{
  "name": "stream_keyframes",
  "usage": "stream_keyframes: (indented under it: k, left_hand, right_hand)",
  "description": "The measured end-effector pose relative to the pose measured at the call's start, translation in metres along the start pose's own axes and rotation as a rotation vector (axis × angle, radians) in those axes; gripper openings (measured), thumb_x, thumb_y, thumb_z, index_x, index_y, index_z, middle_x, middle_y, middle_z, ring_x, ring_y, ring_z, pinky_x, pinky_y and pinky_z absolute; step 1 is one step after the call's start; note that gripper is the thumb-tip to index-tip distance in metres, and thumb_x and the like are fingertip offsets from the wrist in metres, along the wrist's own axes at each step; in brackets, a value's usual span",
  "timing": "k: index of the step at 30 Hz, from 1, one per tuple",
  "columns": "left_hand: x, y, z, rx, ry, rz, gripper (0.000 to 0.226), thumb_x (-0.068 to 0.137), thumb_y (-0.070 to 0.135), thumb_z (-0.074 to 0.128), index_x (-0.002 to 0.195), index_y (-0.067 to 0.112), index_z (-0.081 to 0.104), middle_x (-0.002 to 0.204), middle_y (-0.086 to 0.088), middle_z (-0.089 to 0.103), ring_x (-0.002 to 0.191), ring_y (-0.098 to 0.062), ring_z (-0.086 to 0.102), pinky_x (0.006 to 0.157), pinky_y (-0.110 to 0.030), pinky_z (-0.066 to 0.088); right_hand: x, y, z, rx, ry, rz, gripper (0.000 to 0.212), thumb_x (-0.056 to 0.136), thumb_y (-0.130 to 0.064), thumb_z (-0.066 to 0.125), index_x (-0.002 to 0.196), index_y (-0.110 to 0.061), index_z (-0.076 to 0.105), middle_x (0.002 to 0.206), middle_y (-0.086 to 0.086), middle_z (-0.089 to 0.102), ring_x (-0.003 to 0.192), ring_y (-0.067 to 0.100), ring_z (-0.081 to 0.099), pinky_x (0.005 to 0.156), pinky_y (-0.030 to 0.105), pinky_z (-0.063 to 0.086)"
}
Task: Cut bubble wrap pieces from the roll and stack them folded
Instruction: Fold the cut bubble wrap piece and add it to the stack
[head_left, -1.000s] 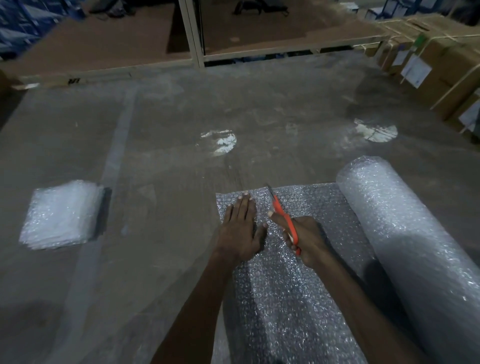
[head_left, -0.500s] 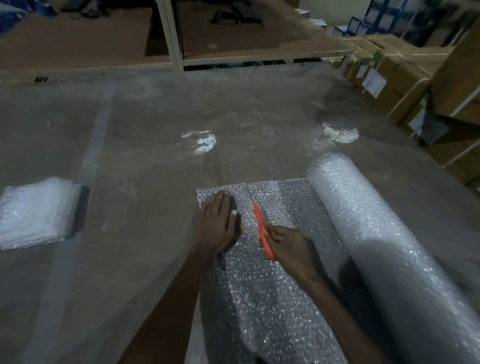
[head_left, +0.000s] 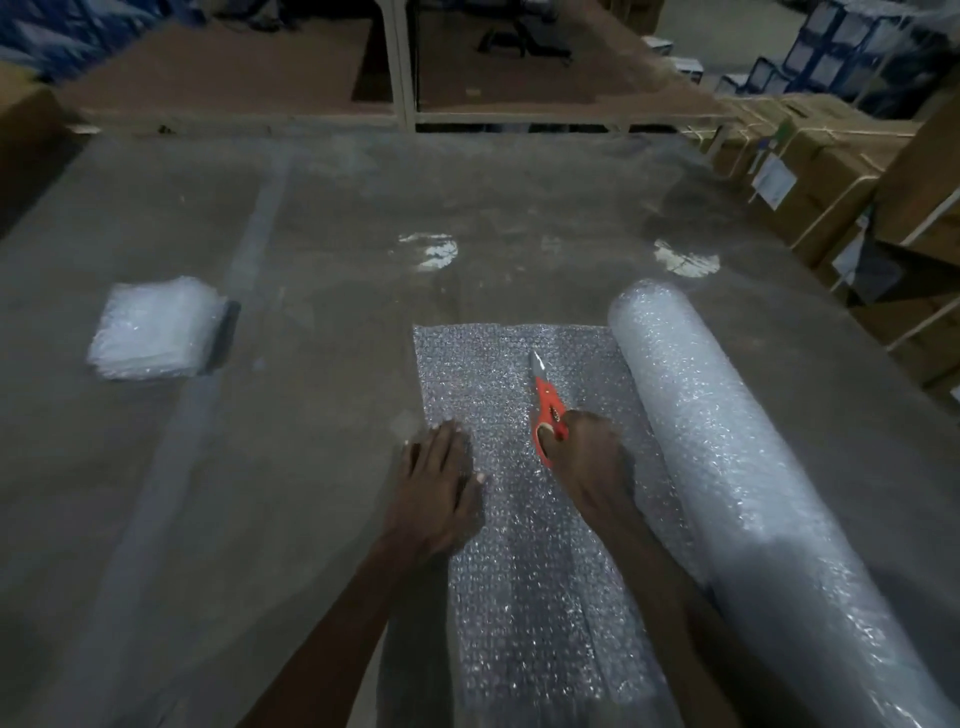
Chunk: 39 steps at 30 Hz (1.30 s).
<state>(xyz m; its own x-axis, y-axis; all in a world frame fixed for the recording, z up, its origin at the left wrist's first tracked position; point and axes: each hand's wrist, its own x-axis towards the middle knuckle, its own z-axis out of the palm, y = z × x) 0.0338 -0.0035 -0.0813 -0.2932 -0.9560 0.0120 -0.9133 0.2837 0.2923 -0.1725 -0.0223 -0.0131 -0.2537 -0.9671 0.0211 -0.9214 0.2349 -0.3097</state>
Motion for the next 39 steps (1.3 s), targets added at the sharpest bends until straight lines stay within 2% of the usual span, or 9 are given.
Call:
stream_keyframes:
  k: [5, 11, 15, 18, 23, 29, 32, 35, 39]
  left_hand:
    - [-0.016, 0.005, -0.002, 0.061, -0.066, -0.031, 0.071, 0.104, 0.06, 0.013, 0.16, 0.019, 0.005, 0.168, -0.001, -0.004, 0.154, -0.019, -0.007, 0.123, -0.051, -0.005]
    - [-0.021, -0.003, -0.009, 0.107, -0.102, -0.034, 0.073, 0.101, 0.061, 0.006, 0.16, 0.019, 0.002, 0.167, 0.0, -0.008, 0.154, -0.02, -0.009, 0.121, -0.053, -0.006]
    - [-0.026, -0.028, -0.013, 0.184, -0.117, -0.001, 0.071, 0.102, 0.06, 0.007, 0.16, 0.019, 0.002, 0.167, 0.0, -0.009, 0.154, -0.022, -0.006, 0.12, -0.055, -0.003]
    - [-0.032, -0.053, -0.021, 0.201, -0.126, 0.027, 0.073, 0.101, 0.06, 0.007, 0.16, 0.018, 0.003, 0.168, -0.002, -0.006, 0.154, -0.022, -0.004, 0.12, -0.055, 0.001]
    - [-0.052, -0.099, -0.034, 0.206, -0.126, 0.053, 0.074, 0.101, 0.062, 0.01, 0.16, 0.018, 0.003, 0.167, -0.001, -0.007, 0.155, -0.021, -0.005, 0.121, -0.055, 0.0]
    - [-0.079, -0.145, -0.047, 0.184, -0.103, 0.071, 0.078, 0.099, 0.063, 0.004, 0.16, 0.015, 0.008, 0.168, -0.006, 0.001, 0.154, -0.025, 0.001, 0.12, -0.057, 0.002]
    - [-0.094, -0.15, -0.051, 0.15, -0.112, 0.075, 0.085, 0.094, 0.065, -0.008, 0.159, 0.013, 0.01, 0.168, -0.006, 0.002, 0.155, -0.024, 0.0, 0.119, -0.057, 0.001]
    - [-0.111, -0.147, -0.048, 0.111, -0.114, 0.11, 0.08, 0.097, 0.061, -0.004, 0.159, 0.013, 0.011, 0.168, -0.006, 0.004, 0.155, -0.022, -0.001, 0.119, -0.058, 0.0]
    - [-0.134, -0.139, -0.044, 0.062, -0.1, 0.12, 0.075, 0.099, 0.057, 0.005, 0.159, 0.013, 0.011, 0.168, -0.005, 0.004, 0.155, -0.02, -0.002, 0.12, -0.057, -0.004]
  right_hand:
    - [0.0, 0.003, 0.002, 0.017, -0.021, -0.079, 0.039, 0.101, -0.039, 0.055, 0.114, -0.006, 0.071, 0.104, 0.014, 0.067, 0.09, 0.031, 0.068, 0.073, 0.032, 0.046]
    - [-0.033, -0.014, 0.026, 0.143, -0.01, -0.392, 0.029, 0.095, -0.018, 0.061, 0.116, 0.002, 0.069, 0.115, 0.022, 0.068, 0.102, 0.039, 0.066, 0.086, 0.043, 0.054]
    - [-0.053, -0.032, 0.059, 0.117, -0.101, -0.509, 0.047, 0.096, -0.028, 0.043, 0.132, -0.001, 0.056, 0.137, 0.02, 0.058, 0.125, 0.038, 0.055, 0.105, 0.046, 0.046]
    - [-0.068, -0.049, 0.077, 0.008, -0.187, -0.529, 0.065, 0.101, -0.04, 0.021, 0.151, -0.003, 0.039, 0.159, 0.021, 0.037, 0.147, 0.037, 0.035, 0.122, 0.049, 0.026]
    - [-0.091, -0.088, 0.104, -0.091, -0.144, -0.53, 0.059, 0.102, -0.042, 0.035, 0.145, -0.005, 0.051, 0.154, 0.021, 0.046, 0.142, 0.037, 0.045, 0.117, 0.055, 0.033]
    - [-0.114, -0.129, 0.115, -0.131, -0.202, -0.542, 0.069, 0.105, -0.05, 0.02, 0.158, -0.007, 0.029, 0.166, 0.018, 0.024, 0.154, 0.035, 0.023, 0.123, 0.057, 0.014]
    - [-0.116, -0.131, 0.117, -0.148, -0.221, -0.535, 0.073, 0.103, -0.051, 0.013, 0.161, -0.008, 0.02, 0.169, 0.016, 0.015, 0.156, 0.033, 0.015, 0.124, 0.056, 0.008]
    - [-0.115, -0.131, 0.115, -0.122, -0.247, -0.531, 0.079, 0.099, -0.056, 0.006, 0.162, -0.01, 0.012, 0.171, 0.013, 0.007, 0.157, 0.03, 0.006, 0.124, 0.054, 0.002]
    - [-0.126, -0.125, 0.108, -0.018, -0.181, -0.495, 0.075, 0.102, -0.061, 0.022, 0.16, -0.013, 0.023, 0.169, 0.01, 0.018, 0.156, 0.03, 0.012, 0.122, 0.058, 0.009]
